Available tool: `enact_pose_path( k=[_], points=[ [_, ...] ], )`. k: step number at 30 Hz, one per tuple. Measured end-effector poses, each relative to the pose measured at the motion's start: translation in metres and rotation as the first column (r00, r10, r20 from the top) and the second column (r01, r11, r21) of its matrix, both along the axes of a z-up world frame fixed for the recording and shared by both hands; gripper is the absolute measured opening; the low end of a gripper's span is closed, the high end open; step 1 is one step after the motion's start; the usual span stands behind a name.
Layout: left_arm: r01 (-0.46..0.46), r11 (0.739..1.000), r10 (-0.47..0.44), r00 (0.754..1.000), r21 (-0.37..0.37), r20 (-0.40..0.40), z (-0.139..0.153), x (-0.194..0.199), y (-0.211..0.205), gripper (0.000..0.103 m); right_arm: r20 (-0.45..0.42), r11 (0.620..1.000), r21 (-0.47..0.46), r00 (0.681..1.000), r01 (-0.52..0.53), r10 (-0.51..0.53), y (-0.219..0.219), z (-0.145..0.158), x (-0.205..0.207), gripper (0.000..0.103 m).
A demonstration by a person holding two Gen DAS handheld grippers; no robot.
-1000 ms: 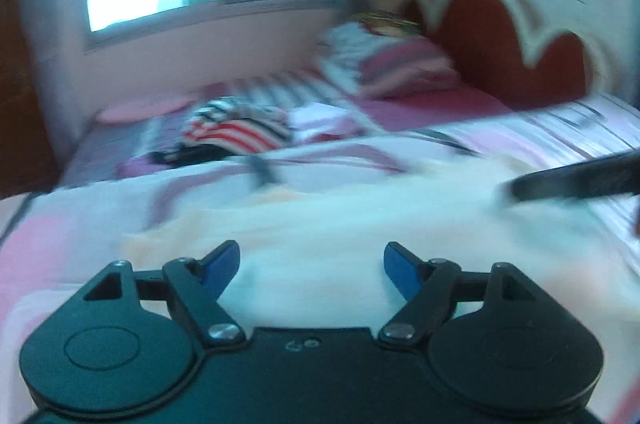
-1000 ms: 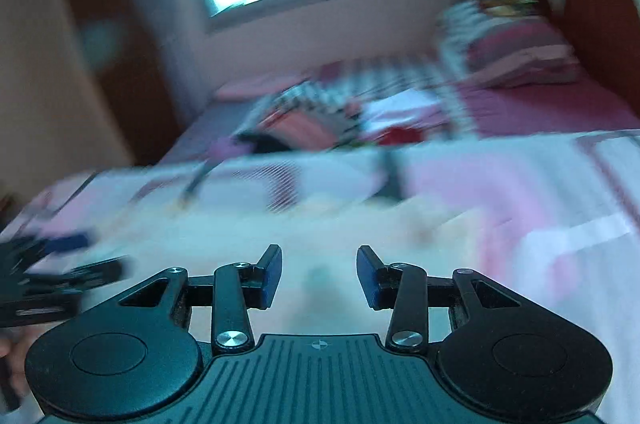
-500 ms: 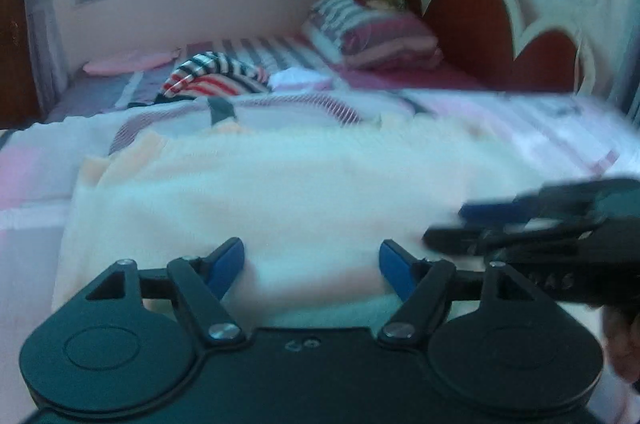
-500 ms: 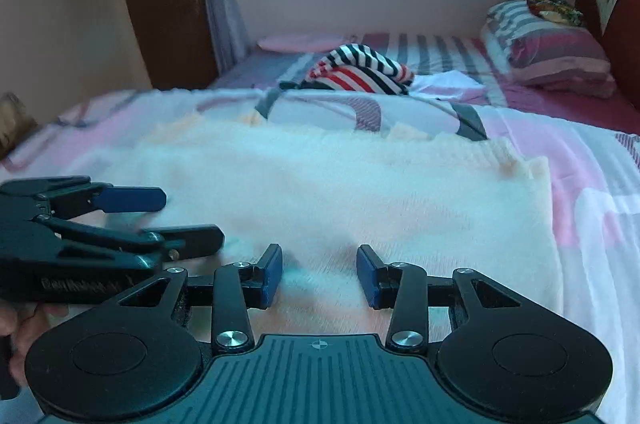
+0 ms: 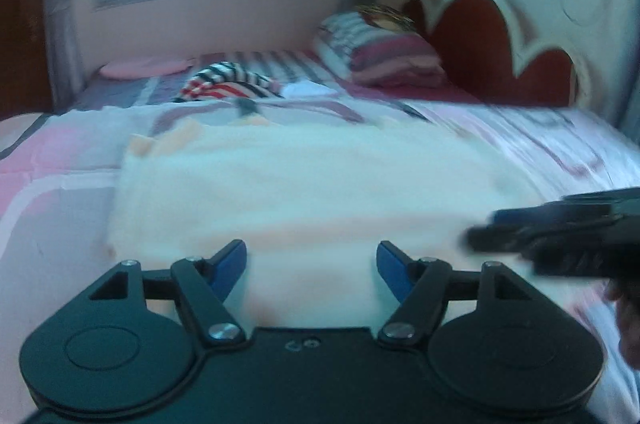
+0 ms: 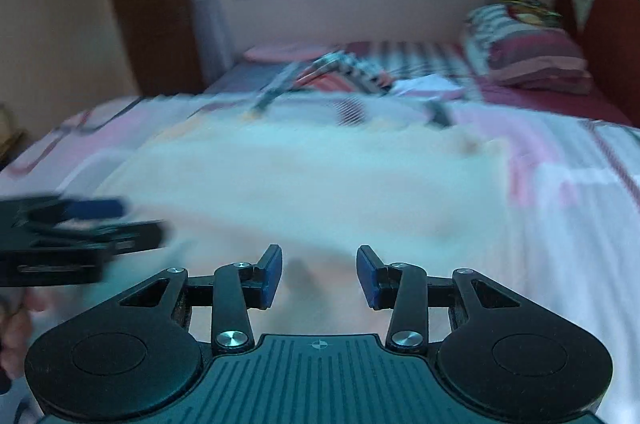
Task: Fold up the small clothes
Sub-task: 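Fold the sweater over onto itself with both tools and release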
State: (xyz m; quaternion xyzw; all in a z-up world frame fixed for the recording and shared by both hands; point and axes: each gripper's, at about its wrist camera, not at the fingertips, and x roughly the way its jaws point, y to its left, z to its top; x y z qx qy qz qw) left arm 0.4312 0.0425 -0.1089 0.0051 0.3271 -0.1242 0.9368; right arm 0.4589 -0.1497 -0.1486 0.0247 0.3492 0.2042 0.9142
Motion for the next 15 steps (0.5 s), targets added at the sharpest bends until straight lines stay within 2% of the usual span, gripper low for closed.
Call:
enact_pose_path(
  k=[2, 3, 5, 10, 12, 15],
  points=[
    [0.008, 1.0, -0.008, 1.0, -0.021, -0.023, -0.007, -0.016, -0.01, 0.065, -0.014, 0.999, -0.01, 0.999, -0.039, 0.039, 0.015, -0.006, -0.022, 0.041],
    [-0.007, 0.999, 0.006, 0.999, -0.032, -0.044, -0.013, -0.02, -0.011, 0.064, -0.021, 0.998, -0.047, 0.999, -0.031, 0.03, 0.022, -0.011, -0.031, 0.041],
    [-0.031, 0.999, 0.03, 0.999, -0.027, -0.032, -0.019, -0.032, -0.009, 0.065, 0.02, 0.996, -0.089, 1.0, -0.007, 0.009, 0.027, -0.021, -0.042, 0.041],
    [-0.045, 0.999, 0.045, 0.999, 0.025, -0.006, -0.009, -0.042, -0.013, 0.069, 0.023, 0.997, -0.07, 0.999, 0.026, -0.024, 0.028, -0.014, -0.054, 0.041],
    [-0.049, 0.999, 0.05, 0.998, 0.017, -0.033, -0.015, -0.042, -0.009, 0.068, 0.013, 0.997, -0.07, 1.0, 0.015, -0.014, 0.03, -0.017, -0.057, 0.041],
    [-0.087, 0.996, 0.086, 0.996, -0.023, -0.035, -0.02, -0.052, 0.009, 0.068, 0.052, 0.994, -0.108, 0.999, -0.008, 0.014, 0.03, -0.023, -0.067, 0.041]
  ],
)
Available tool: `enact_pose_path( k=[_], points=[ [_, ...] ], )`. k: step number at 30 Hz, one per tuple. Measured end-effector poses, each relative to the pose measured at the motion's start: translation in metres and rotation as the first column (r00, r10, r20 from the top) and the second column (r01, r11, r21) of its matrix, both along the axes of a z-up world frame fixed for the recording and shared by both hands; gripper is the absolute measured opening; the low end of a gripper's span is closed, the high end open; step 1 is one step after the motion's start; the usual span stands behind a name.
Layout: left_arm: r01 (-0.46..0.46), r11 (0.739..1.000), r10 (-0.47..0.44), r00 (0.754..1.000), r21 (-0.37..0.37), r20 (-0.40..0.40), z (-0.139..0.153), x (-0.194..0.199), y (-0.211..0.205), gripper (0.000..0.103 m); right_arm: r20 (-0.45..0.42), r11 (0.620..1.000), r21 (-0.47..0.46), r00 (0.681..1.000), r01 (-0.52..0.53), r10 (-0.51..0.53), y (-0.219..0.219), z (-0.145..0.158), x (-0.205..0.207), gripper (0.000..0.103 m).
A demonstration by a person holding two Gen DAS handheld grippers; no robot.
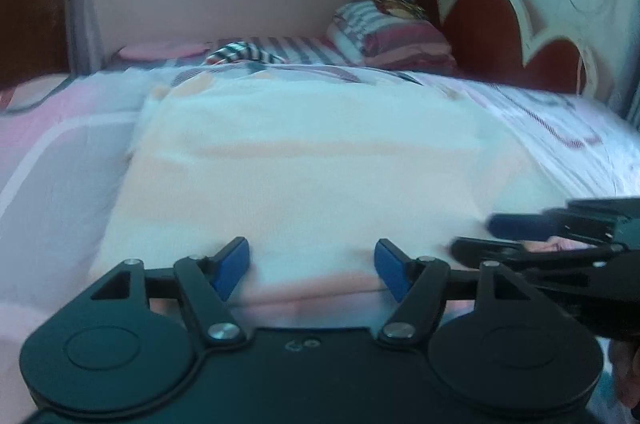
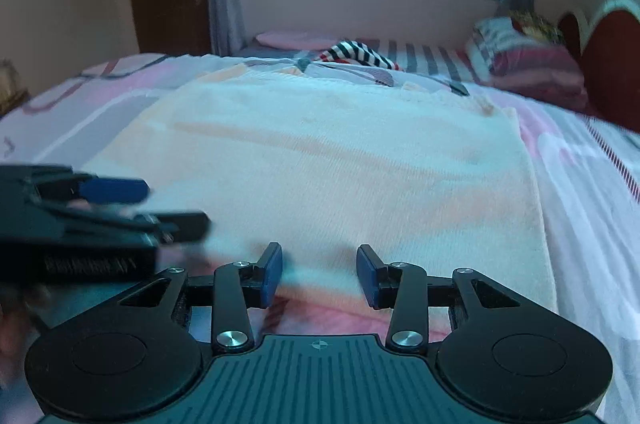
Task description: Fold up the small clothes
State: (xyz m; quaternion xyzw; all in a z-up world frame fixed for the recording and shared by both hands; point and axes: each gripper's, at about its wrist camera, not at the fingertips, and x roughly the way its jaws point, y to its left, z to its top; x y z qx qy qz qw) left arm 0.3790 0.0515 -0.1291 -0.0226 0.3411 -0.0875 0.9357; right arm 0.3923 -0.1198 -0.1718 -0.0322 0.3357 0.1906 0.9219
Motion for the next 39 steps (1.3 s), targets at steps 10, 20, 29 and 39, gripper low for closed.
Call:
enact_pose_path(
  k=[10, 20, 29, 39],
  points=[
    [-0.102, 0.994, 0.102, 0.995, -0.028, -0.003, 0.01, -0.013, 0.036, 0.056, -0.033, 0.976, 0.018, 0.976, 0.217, -0.216, -0.079, 0.001, -0.015, 0.041],
    [-0.134, 0.991, 0.134, 0.99, 0.003, -0.047, 0.011, -0.011, 0.033, 0.055, -0.037, 0.962, 0.057, 0.964, 0.267, -0.265, -0.091, 0.011, -0.021, 0.012],
    [-0.142, 0.989, 0.144, 0.988, 0.038, -0.056, 0.013, -0.012, 0.031, 0.057, -0.078, 0.966, 0.041, 0.964, 0.256, -0.253, -0.097, 0.003, -0.017, 0.012],
    [-0.181, 0.979, 0.186, 0.981, 0.09, -0.05, 0.009, -0.013, 0.037, 0.057, -0.072, 0.971, 0.034, 0.969, 0.237, -0.235, -0.1, 0.001, -0.012, 0.012]
  ],
)
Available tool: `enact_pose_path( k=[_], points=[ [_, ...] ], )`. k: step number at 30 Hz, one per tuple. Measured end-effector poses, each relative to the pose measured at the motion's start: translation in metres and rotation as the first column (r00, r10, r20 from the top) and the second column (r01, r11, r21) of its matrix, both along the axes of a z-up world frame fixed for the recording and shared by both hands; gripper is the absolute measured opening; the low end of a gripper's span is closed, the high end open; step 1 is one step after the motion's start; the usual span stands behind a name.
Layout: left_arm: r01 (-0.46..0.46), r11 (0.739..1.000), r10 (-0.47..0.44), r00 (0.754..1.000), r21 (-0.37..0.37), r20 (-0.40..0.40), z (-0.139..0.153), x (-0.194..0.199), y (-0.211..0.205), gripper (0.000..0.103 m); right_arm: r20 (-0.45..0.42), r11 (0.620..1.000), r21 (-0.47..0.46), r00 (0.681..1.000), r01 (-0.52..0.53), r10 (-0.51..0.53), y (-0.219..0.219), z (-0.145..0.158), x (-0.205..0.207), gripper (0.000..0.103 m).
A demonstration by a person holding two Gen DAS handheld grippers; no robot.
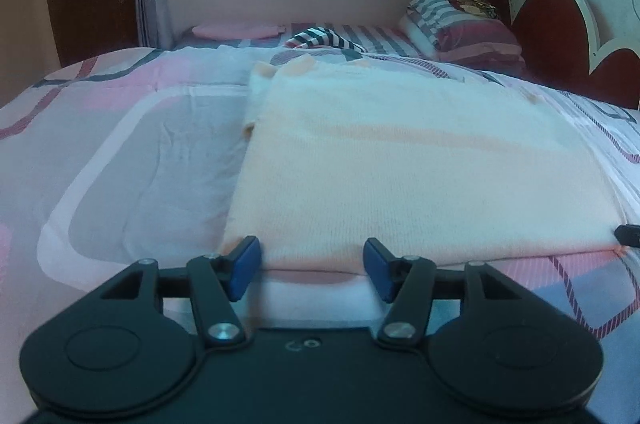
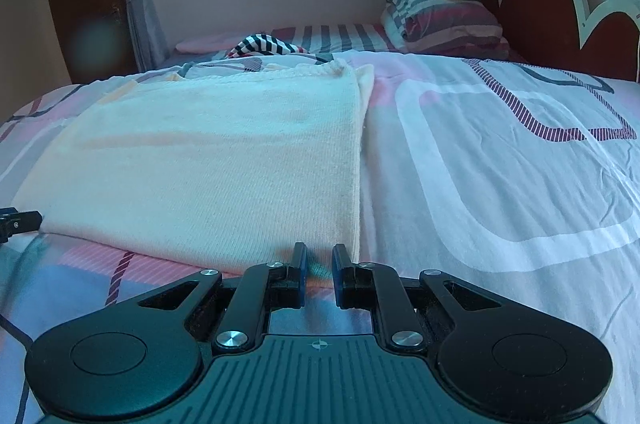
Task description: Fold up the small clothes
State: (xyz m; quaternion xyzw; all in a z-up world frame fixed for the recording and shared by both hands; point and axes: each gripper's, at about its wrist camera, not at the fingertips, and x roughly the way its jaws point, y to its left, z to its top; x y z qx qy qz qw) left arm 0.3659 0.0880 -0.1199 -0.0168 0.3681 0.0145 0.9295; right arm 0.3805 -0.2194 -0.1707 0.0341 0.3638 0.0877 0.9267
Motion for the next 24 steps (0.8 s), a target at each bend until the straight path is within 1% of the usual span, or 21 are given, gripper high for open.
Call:
enact_pose_path(
  k=[3, 5, 6, 7, 8, 9, 10, 11, 12, 14, 15, 17, 18, 19, 22, 24],
  points=[
    [-0.011, 1.0, 0.011, 1.0, -0.02, -0.013, 0.002, -0.001, 0.003, 0.057, 0.0, 1.0, 0.003, 1.0, 0.004, -0.004, -0.001, 0.0, 0.001, 0.012],
    [-0.039, 0.998, 0.037, 0.999, -0.047, -0.035, 0.008, -0.004, 0.007, 0.055, -0.008, 1.0, 0.001, 1.0, 0.003, -0.003, -0.001, 0.001, 0.002, 0.012],
    [-0.052, 0.995, 0.05, 0.998, -0.081, -0.032, 0.012, -0.009, 0.009, 0.055, -0.016, 1.0, -0.001, 1.0, 0.001, -0.001, -0.001, 0.002, 0.003, 0.012],
    [-0.061, 0.989, 0.059, 0.998, -0.134, -0.015, 0.017, -0.015, 0.013, 0.054, -0.028, 1.0, -0.003, 1.0, 0.0, 0.0, -0.001, 0.005, 0.005, 0.012],
    [-0.066, 0.979, 0.066, 0.998, -0.194, -0.005, 0.02, -0.021, 0.016, 0.053, -0.033, 1.0, 0.005, 0.999, 0.002, -0.001, -0.001, 0.01, 0.005, 0.012],
    [-0.073, 0.964, 0.073, 0.997, -0.257, -0.007, 0.021, -0.024, 0.019, 0.05, -0.017, 1.0, 0.029, 1.0, -0.005, 0.006, -0.002, 0.015, 0.003, 0.012],
    [-0.08, 0.939, 0.079, 0.997, -0.334, -0.016, 0.019, -0.026, 0.022, 0.046, 0.011, 0.998, 0.054, 1.0, -0.017, 0.017, -0.002, 0.021, 0.0, 0.012],
    [-0.096, 0.904, 0.091, 0.995, -0.417, -0.033, 0.014, -0.026, 0.026, 0.043, 0.024, 0.998, 0.064, 0.999, -0.023, 0.022, -0.001, 0.025, -0.002, 0.012],
    [-0.128, 0.859, 0.115, 0.992, -0.496, -0.056, 0.007, -0.025, 0.031, 0.036, 0.029, 0.997, 0.078, 0.999, -0.028, 0.026, 0.001, 0.028, -0.002, 0.012],
    [-0.202, 0.778, 0.167, 0.979, -0.595, -0.114, -0.012, -0.021, 0.04, 0.033, 0.017, 0.993, 0.114, 0.999, -0.035, 0.034, 0.005, 0.031, 0.002, 0.012],
    [-0.226, 0.735, 0.202, 0.973, -0.64, -0.111, -0.02, -0.022, 0.044, 0.032, 0.016, 0.992, 0.123, 0.999, -0.039, 0.037, 0.007, 0.032, 0.005, 0.012],
    [-0.261, 0.632, 0.278, 0.955, -0.729, -0.101, -0.035, -0.026, 0.053, 0.031, 0.026, 0.991, 0.125, 0.999, -0.048, 0.045, 0.013, 0.035, 0.01, 0.012],
    [-0.272, 0.593, 0.308, 0.946, -0.758, -0.098, -0.039, -0.027, 0.056, 0.029, 0.029, 0.99, 0.127, 0.998, -0.052, 0.049, 0.015, 0.037, 0.013, 0.012],
    [-0.283, 0.572, 0.332, 0.938, -0.77, -0.097, -0.042, -0.027, 0.057, 0.024, 0.031, 0.989, 0.133, 0.998, -0.057, 0.053, 0.017, 0.037, 0.016, 0.012],
    [-0.29, 0.543, 0.372, 0.925, -0.788, -0.084, -0.048, -0.024, 0.056, 0.021, 0.039, 0.987, 0.146, 0.997, -0.07, 0.065, 0.022, 0.038, 0.024, 0.012],
    [-0.29, 0.53, 0.385, 0.92, -0.797, -0.078, -0.051, -0.018, 0.055, 0.021, 0.038, 0.983, 0.166, 0.997, -0.074, 0.068, 0.024, 0.036, 0.03, 0.012]
  ],
)
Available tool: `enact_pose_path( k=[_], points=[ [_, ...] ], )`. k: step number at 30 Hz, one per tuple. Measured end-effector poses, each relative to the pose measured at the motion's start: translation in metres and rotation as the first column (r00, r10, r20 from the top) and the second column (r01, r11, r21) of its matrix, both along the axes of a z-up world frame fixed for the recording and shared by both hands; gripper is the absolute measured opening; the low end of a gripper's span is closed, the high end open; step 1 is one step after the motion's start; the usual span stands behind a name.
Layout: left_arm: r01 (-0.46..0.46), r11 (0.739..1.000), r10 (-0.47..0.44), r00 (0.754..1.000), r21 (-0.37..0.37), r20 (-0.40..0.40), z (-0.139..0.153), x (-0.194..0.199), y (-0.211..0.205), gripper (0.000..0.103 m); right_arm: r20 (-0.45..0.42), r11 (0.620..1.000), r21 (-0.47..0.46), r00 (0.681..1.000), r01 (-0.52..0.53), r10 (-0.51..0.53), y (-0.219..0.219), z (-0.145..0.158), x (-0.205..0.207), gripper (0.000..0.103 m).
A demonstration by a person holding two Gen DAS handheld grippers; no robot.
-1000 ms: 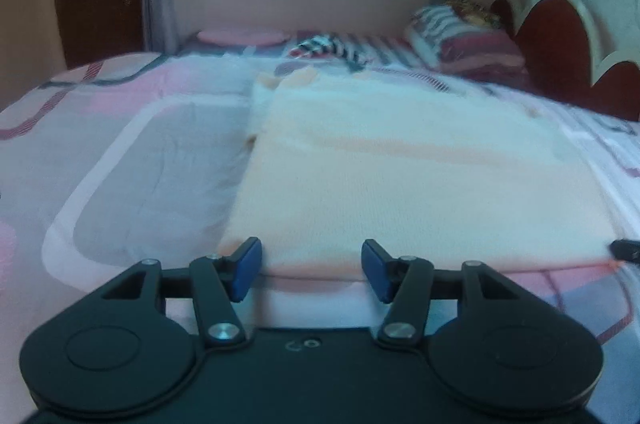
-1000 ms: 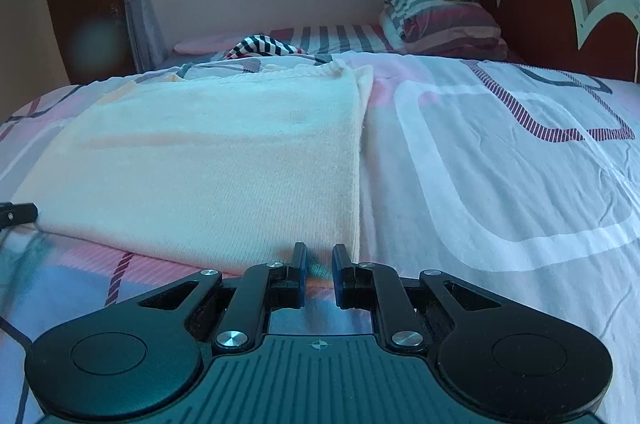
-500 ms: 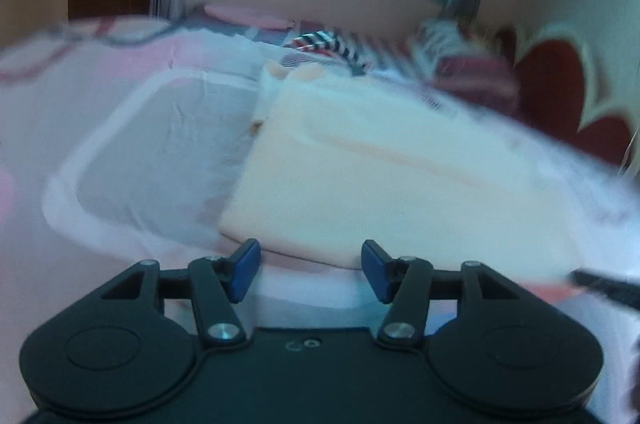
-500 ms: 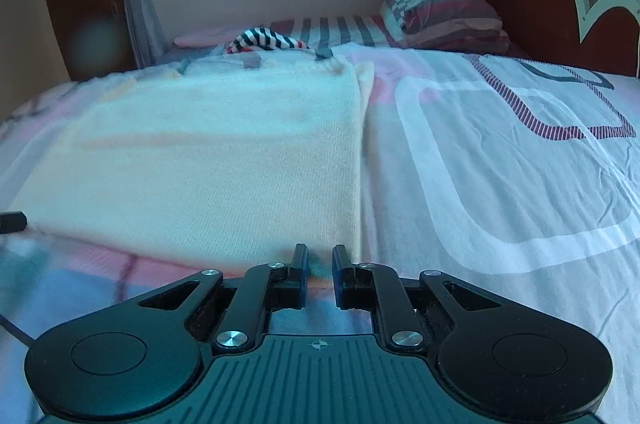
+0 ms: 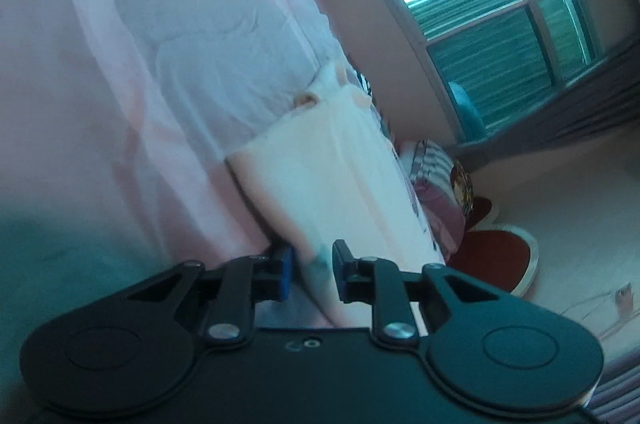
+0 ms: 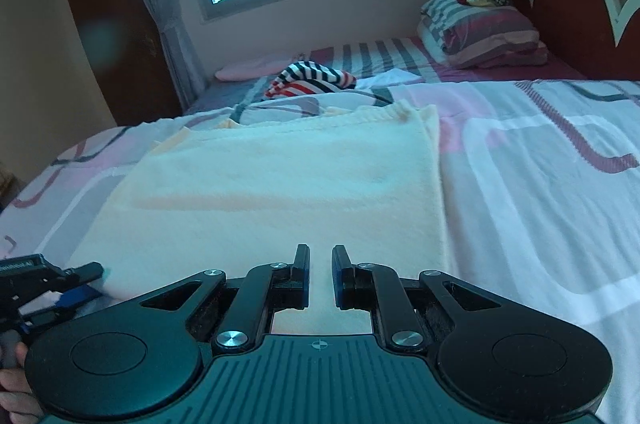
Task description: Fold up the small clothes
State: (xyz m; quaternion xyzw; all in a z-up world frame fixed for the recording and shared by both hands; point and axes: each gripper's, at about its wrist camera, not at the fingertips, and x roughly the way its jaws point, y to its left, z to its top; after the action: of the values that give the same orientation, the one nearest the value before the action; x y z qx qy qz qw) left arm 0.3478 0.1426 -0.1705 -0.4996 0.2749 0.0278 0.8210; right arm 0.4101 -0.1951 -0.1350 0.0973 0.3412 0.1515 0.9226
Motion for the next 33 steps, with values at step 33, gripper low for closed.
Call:
enact_pose_path(
  k=[33],
  points=[
    [-0.158, 0.986, 0.165, 0.975, -0.056, 0.152, 0.003, 0.014, 0.005, 0.04, -0.043, 0.99, 0.121, 0.997, -0.065, 0.07, 0.07, -0.027, 0.096, 0.001]
  ],
)
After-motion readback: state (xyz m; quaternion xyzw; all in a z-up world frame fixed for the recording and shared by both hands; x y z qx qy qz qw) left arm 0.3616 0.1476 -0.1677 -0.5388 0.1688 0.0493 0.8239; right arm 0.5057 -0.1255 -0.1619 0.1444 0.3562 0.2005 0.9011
